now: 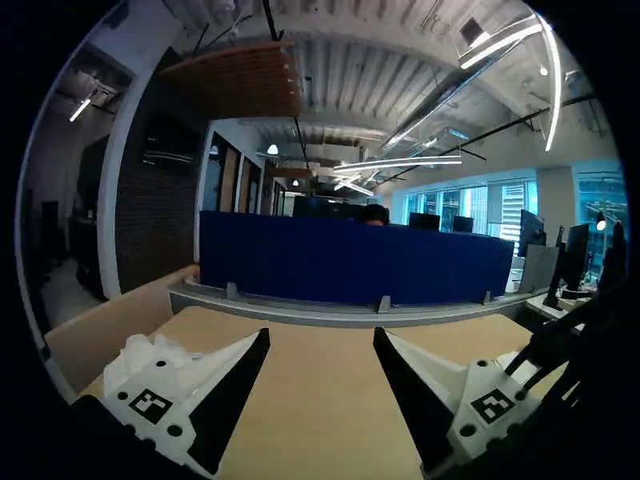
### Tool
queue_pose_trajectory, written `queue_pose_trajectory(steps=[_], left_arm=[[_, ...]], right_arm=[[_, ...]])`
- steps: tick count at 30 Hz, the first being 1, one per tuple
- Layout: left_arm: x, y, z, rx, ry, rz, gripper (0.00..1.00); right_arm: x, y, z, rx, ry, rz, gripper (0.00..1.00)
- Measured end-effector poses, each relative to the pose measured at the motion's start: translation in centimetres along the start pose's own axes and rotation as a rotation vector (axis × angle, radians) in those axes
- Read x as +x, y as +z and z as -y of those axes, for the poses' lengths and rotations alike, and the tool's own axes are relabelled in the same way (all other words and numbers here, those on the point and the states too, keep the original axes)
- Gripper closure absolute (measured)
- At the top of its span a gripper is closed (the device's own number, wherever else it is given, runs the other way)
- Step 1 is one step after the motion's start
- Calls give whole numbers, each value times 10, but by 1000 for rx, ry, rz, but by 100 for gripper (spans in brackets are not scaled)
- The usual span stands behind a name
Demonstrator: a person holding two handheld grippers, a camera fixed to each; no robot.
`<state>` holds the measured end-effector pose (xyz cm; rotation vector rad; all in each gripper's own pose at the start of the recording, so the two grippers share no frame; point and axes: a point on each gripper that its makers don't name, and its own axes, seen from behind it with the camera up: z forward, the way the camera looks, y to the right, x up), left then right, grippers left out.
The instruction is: Fold towel
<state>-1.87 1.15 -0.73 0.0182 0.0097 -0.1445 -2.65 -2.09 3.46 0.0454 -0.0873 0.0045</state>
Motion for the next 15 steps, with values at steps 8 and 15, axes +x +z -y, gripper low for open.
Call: queue_pose_trajectory(steps=[8,15], left_arm=[[-5,4,3,-3,9,-19,4],[-11,3,5,-7,-1,-46,4]], right_arm=[[6,-2,22,22,-2,7,0],[14,0,43,58,5,26,0]])
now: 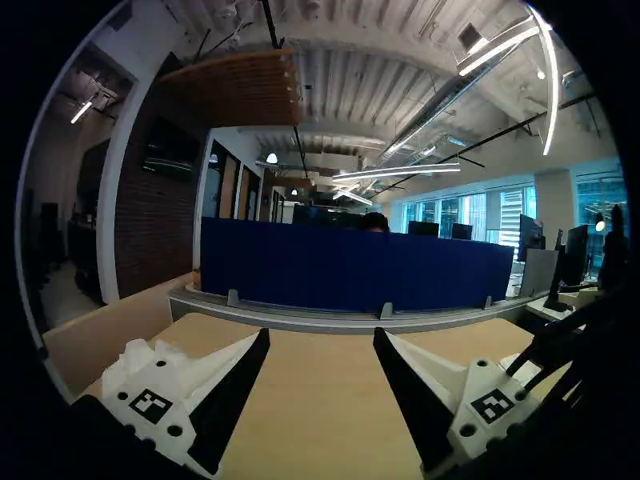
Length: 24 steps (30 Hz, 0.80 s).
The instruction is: Fold towel
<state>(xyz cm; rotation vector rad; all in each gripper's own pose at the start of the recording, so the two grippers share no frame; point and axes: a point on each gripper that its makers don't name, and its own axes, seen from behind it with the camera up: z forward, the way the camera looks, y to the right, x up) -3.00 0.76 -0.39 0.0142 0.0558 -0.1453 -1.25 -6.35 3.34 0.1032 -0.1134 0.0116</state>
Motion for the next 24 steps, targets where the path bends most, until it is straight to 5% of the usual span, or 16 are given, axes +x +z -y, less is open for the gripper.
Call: queue_pose_trajectory(steps=[11,24], left_arm=[[-13,-2,7,20,-17,-49,4],[-53,-5,17,47,21,-84,4]], right_arm=[[20,9,17,42,-37,54,0],[26,27,35,61,-104,86,0]])
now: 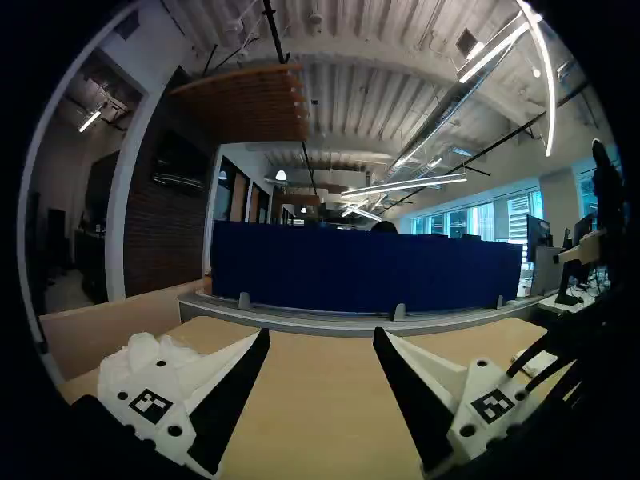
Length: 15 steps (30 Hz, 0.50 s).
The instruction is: Fold towel
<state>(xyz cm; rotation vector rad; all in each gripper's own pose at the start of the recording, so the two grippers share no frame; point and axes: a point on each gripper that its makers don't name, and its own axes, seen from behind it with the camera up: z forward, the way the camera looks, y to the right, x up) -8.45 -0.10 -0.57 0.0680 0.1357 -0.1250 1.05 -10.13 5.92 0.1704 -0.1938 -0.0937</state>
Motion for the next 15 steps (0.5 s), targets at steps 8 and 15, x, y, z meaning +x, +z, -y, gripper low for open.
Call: queue_pose_trajectory(steps=[8,15], left_arm=[[-41,4,10,6,30,-2,4],[-76,7,13,5,40,2,4]], right_arm=[[-11,3,8,-3,-19,-1,0],[-23,3,12,-10,-37,7,0]])
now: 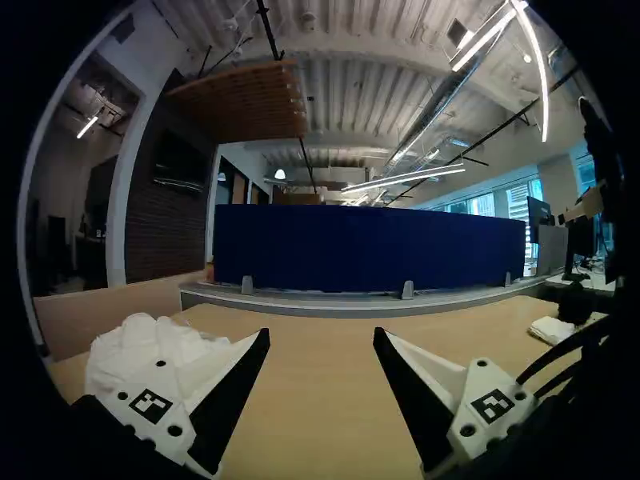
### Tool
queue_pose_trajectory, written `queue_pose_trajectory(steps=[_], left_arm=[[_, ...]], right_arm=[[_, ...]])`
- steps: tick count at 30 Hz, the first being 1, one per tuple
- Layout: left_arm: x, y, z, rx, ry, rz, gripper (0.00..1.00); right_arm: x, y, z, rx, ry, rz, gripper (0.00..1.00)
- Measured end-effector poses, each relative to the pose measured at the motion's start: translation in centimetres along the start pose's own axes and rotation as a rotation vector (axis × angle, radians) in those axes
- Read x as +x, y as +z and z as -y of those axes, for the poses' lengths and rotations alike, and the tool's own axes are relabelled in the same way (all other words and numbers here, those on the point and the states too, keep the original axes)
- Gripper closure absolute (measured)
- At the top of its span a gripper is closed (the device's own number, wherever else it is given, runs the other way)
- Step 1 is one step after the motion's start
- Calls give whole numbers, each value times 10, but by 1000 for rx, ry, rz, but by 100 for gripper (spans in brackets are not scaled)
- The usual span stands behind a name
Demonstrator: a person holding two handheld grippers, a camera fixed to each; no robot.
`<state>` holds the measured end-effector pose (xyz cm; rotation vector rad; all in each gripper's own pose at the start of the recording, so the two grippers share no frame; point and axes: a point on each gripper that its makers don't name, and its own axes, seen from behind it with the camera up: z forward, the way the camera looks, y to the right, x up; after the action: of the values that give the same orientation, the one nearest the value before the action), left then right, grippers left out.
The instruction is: Fold towel
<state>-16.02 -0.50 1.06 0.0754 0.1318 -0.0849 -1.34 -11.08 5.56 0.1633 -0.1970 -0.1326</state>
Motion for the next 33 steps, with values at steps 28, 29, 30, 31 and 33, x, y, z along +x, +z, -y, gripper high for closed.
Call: queue_pose_trajectory(steps=[28,29,30,31,33], left_arm=[[-42,3,1,10,4,38,4],[-42,3,0,10,9,40,4],[-43,2,-1,9,16,43,4],[-44,2,-3,8,23,44,4],[-45,2,-4,7,36,47,4]], right_arm=[[10,10,22,17,-51,0,0],[10,11,22,18,-51,-1,0],[10,11,22,18,-51,-1,0],[9,11,22,17,-50,-1,0],[9,10,21,15,-46,-1,0]])
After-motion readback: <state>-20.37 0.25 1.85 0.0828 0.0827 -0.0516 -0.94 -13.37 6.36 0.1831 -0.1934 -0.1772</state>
